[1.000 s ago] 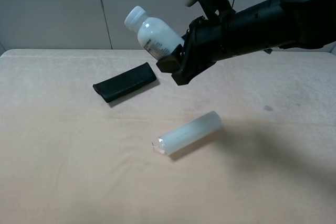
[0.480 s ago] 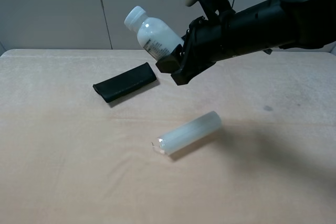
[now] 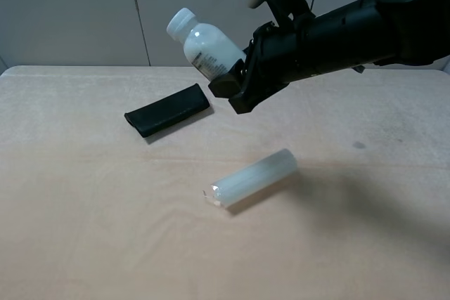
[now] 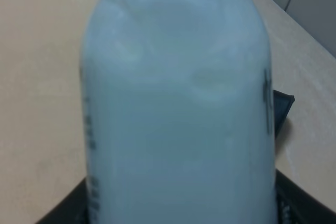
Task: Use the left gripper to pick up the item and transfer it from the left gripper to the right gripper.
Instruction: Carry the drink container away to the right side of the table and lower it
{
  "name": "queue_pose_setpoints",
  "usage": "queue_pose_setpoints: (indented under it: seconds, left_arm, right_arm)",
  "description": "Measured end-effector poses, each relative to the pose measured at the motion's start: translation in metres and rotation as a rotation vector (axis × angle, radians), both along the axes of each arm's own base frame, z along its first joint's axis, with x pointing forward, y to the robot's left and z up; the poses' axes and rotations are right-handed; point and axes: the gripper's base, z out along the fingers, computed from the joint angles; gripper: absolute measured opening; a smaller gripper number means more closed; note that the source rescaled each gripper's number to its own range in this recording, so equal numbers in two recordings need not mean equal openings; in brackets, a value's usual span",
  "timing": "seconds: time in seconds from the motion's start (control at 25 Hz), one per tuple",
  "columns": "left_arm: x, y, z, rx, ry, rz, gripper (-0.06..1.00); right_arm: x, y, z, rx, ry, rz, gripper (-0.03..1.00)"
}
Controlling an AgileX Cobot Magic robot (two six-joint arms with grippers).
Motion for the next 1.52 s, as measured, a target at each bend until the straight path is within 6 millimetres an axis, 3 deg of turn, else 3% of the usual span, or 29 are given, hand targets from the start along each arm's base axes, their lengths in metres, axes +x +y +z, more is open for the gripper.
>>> queue_pose_setpoints:
  seconds: [0.48, 1.16, 1.32, 1.52]
  left_arm:
    - [0.002, 0.0, -0.001, -0.001, -0.005, 0.002, 1.0]
    - [0.002, 0.0, -0.001, -0.001, -0.005, 0.002, 1.0]
    - [0.002, 0.0, -0.001, -0.001, -0.005, 0.002, 1.0]
    - [0.002, 0.0, -0.001, -0.001, -0.005, 0.002, 1.0]
  right_arm:
    - [0.0, 0.0, 0.0, 0.01, 0.011, -0.017, 0.0]
    - [0.005, -0.011, 0.006, 0.131, 0.147, -0.253, 0.0]
    - [0.014, -0.028, 0.003, 0.146, 0.211, -0.355, 0.0]
    - [0.03, -0.065, -0.003, 0.142, 0.3, -0.52, 0.0]
